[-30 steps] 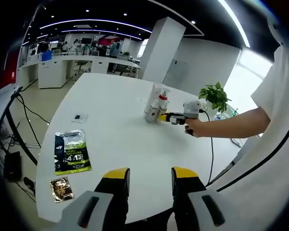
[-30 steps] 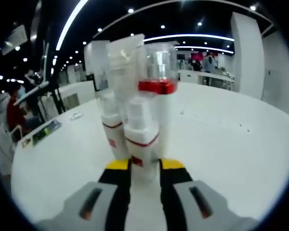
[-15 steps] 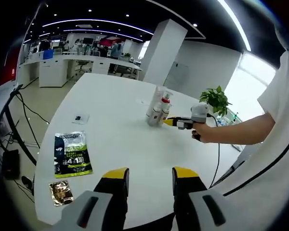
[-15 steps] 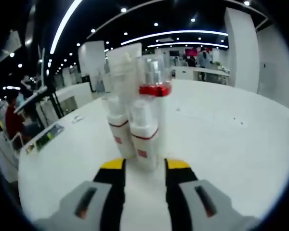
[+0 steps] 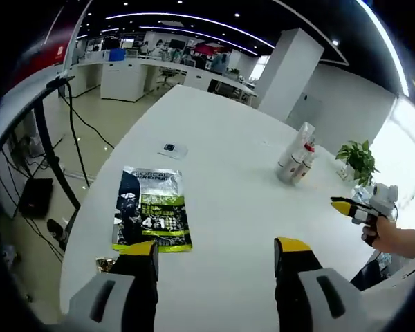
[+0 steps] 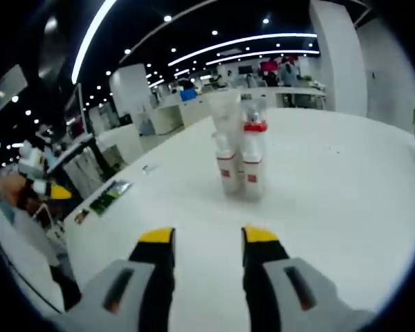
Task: Arrange the skincare products in the storage area until every visible bottle or jar stands upright without overlapping.
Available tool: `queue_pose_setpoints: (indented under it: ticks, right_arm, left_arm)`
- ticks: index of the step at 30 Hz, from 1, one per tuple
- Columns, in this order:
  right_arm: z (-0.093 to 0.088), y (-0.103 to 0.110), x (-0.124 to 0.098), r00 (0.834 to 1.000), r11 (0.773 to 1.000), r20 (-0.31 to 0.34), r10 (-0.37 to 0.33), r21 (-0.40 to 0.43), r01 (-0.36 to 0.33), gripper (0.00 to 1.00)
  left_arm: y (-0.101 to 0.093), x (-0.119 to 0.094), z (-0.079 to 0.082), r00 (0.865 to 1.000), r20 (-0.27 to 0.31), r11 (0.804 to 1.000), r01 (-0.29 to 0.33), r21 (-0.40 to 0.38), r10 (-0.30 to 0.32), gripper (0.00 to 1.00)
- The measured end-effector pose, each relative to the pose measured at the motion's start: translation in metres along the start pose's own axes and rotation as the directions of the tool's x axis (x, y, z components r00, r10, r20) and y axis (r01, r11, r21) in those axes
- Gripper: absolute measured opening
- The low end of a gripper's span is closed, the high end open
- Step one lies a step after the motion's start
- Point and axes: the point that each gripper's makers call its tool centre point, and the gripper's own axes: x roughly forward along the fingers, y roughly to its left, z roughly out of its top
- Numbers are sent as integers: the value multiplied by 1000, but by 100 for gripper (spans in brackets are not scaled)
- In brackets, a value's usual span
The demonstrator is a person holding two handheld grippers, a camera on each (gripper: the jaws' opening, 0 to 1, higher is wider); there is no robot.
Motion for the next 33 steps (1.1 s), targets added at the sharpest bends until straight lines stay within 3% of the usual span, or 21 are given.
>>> queue_pose_setpoints:
  ticks: [3,6,7,9,11,14,19,22,23,24,28,30,31,33]
  right_arm:
    - [-6,18,-14,999,998,-25,21,-62,-22,36]
    - [-8,28,-25,999,998,-22,30,-57,-31,36]
    - [-8,30,-29,999,997,-24,27,-66,-28,36]
    - [-11,33,-38,1000,998,-20,20,-66,-21,36]
    - [-17,39,-45,999,998,-29,21,-55,-22,35]
    - [-23,44,-53,999,998,-38,10,-69,-13,34]
    - [-22,43,-67,999,999,-24,-37,-31,37,34]
    - [-23,41,-70,998,998,-20,-61,2,61,34]
    - [-24,42,-70,998,998,-22,-63,12,63,34]
    - [-25,44,-71,998,998,-23,-58,11,58,34]
    - [-29,48,-72,998,998,-20,-65,2,65,34]
    - [-34,46,-70,997,997,-25,-69,27,70,34]
    - [-36,46,-70,997,997,-27,-74,30,74,34]
    - [-37,46,-70,996,996,-29,-79,32,80,33]
  left_arm:
    - [15,16,12,999,17,999,-51,20,50,88]
    - [30,28,19,995,12,995,-96,2,96,100]
    - [44,33,23,988,3,988,-154,-1,154,99]
    - [56,41,32,980,25,980,-197,13,196,99]
    - [65,51,34,976,8,976,-216,21,216,100]
    - [76,62,32,967,-23,962,-252,108,256,98]
    - [81,79,16,964,-93,966,-239,103,249,98]
    - [82,85,8,959,-125,956,-229,183,253,95]
    - [85,86,9,954,-113,939,-245,243,278,96]
    - [80,86,9,961,-114,953,-224,204,250,96]
    - [82,84,11,959,-100,953,-243,180,264,95]
    - [83,81,15,963,-71,952,-242,187,259,88]
    - [82,79,12,961,-86,954,-244,175,262,82]
    - [83,82,12,960,-77,952,-252,172,268,81]
